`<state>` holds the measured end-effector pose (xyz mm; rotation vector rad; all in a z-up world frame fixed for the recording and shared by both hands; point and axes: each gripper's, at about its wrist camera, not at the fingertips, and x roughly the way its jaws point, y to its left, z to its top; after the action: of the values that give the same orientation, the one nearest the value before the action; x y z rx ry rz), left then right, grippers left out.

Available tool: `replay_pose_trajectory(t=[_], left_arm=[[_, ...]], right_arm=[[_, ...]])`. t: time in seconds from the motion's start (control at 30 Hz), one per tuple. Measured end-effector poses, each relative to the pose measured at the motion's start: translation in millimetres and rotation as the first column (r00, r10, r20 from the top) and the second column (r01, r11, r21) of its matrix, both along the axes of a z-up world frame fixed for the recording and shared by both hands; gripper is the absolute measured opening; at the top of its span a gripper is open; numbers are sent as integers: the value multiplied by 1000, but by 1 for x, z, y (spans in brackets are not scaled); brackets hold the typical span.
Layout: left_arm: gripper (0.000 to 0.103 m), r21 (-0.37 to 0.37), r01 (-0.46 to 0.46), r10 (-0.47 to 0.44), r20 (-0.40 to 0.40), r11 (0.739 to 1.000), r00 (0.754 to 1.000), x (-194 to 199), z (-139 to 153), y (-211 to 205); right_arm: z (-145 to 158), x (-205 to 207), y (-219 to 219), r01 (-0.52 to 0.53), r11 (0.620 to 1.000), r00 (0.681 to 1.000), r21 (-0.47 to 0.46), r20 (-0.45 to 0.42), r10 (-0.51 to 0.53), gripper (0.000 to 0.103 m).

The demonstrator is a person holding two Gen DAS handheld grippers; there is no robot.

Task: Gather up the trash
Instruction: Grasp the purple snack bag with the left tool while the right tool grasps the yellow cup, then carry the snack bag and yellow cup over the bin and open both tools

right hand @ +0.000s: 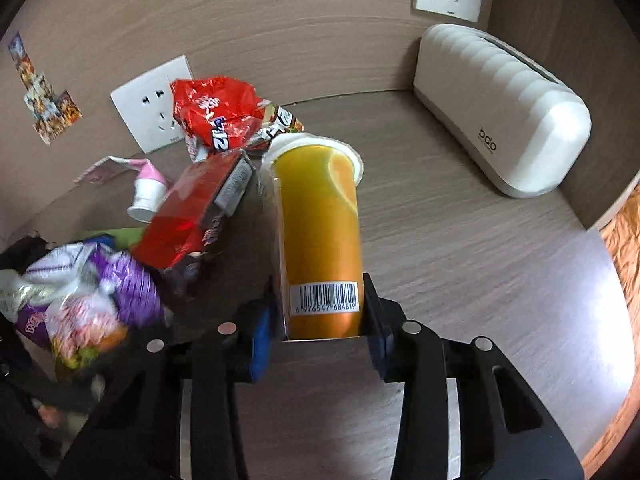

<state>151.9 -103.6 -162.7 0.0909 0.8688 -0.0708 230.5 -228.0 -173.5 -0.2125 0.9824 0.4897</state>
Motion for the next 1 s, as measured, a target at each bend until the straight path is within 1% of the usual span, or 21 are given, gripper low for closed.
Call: replay_pose_trajectory(t=[0.17,0.3,0.4,0.47,0.6,0.67,0.77,0.83,1.0], left_arm=[[52,-35,7,-7,-12,999,1000,-5,2,4],[49,-64,36,-36,1,997,999,-17,9,3],[49,-88,58,-57,16,994,998,-29,18,2],[49,-111,73,-71,21,991,997,-40,25,3],[49,-114,106,-103,34,988,994,-59,37,-2],[49,-113,140,-136,45,984,990,-70,44,-10],[49,-104,199,-194,60,974,979,-81,54,-28],[49,-101,251,-245,66,963,967,-87,58,-44],[49,-88,386,-381,71,918,922,-101,64,-90]], right_arm=[[11,-13,-15,51,998,999,37,10,-51,41],[23,-27,-32,86,995,996,51,29,-88,40],[35,-48,-43,113,992,991,56,61,-116,40],[43,-55,-46,126,990,989,59,75,-130,40],[55,-82,-61,167,983,979,82,100,-175,40],[60,-97,-72,201,975,971,95,110,-211,40],[65,-115,-87,249,963,958,101,119,-260,40],[68,-130,-100,286,953,946,103,126,-297,40],[72,-162,-135,391,914,906,113,127,-403,40]])
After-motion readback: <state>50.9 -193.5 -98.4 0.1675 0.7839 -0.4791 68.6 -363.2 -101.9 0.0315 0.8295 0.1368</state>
